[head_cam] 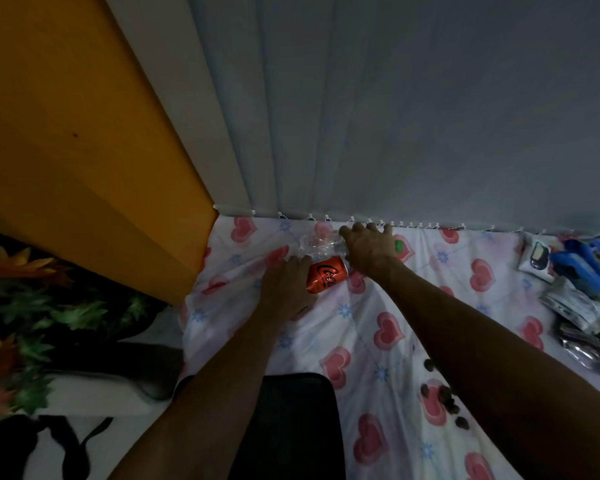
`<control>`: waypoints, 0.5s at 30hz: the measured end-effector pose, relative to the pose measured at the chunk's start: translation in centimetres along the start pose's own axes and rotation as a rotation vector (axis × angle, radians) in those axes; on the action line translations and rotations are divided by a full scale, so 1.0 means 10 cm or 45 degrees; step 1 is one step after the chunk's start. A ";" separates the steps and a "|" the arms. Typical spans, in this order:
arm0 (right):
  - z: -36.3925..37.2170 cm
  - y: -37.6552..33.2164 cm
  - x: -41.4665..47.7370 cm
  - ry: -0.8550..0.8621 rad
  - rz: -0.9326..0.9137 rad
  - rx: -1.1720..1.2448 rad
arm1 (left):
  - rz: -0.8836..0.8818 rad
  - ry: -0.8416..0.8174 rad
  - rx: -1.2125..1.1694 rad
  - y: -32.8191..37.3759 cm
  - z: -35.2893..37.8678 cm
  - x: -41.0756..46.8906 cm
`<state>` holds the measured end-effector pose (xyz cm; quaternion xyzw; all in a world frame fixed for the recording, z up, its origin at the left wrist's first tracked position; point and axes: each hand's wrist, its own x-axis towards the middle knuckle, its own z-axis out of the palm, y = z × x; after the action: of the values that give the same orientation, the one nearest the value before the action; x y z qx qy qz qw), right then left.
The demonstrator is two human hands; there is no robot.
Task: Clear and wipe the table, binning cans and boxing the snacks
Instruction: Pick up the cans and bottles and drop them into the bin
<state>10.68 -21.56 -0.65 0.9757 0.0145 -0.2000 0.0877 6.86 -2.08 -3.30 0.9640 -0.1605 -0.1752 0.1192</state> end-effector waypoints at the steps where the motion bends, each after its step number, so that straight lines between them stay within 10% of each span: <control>1: 0.00 0.03 -0.06 -0.023 0.018 0.017 | 0.000 0.006 0.007 0.01 0.00 -0.03; 15: 0.28 0.70 -1.84 -0.015 0.234 0.234 | -0.018 0.099 0.130 0.72 0.10 -1.20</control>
<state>-6.90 -28.86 5.17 0.9757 -0.0938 -0.1972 0.0162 -6.10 -4.72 1.44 0.9760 -0.1576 -0.1301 0.0748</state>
